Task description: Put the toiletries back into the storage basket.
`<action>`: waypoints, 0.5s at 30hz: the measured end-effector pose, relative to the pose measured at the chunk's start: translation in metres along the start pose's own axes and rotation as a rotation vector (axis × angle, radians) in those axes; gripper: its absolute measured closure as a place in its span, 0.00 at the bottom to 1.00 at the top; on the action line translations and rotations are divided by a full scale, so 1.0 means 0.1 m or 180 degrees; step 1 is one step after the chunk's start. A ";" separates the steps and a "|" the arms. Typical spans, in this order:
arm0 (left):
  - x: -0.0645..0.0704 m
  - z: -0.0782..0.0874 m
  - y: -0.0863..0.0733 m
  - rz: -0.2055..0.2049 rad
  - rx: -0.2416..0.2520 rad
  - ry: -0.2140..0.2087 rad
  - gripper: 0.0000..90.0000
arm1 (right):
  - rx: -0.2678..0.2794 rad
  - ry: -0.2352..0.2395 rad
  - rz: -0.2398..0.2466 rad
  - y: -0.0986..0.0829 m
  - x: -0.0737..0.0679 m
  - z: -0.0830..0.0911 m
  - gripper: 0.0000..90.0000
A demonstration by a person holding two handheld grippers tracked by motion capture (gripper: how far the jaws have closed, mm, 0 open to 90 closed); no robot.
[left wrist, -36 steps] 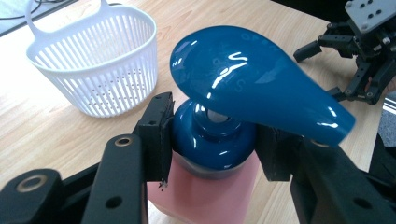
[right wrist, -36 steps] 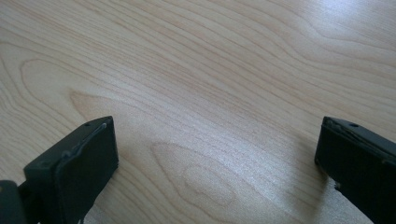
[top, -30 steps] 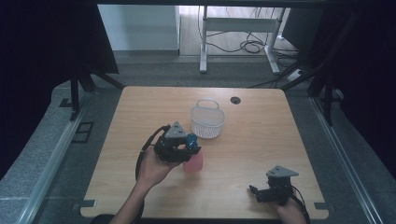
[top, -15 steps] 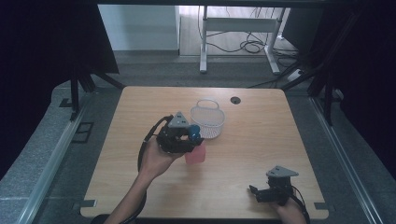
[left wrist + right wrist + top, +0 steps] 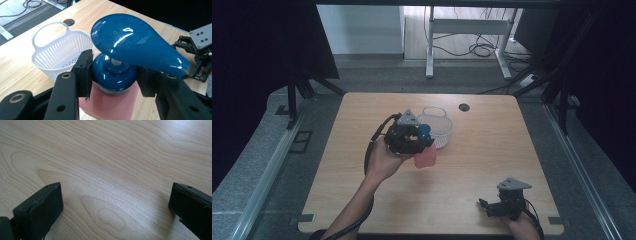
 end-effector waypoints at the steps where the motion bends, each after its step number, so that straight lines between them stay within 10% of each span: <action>1: -0.01 0.00 0.04 -0.0002 0.0002 0.0015 0.58 | 0.0000 0.0002 -0.0003 0.00 0.00 0.00 0.00; 15: -0.08 -0.05 0.26 0.0012 0.0046 0.0093 0.58 | 0.0003 0.0012 0.0004 0.00 0.00 0.00 0.00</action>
Point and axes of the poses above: each handheld gripper's, and its own axes: z roughly backward along the jaws, y roughly out of its top, x roughly to its right, the point moved 4 cm from there along -z, roughly forward along the jaws, and after that the axes turned 9 degrees about z, right-handed, at the moved point
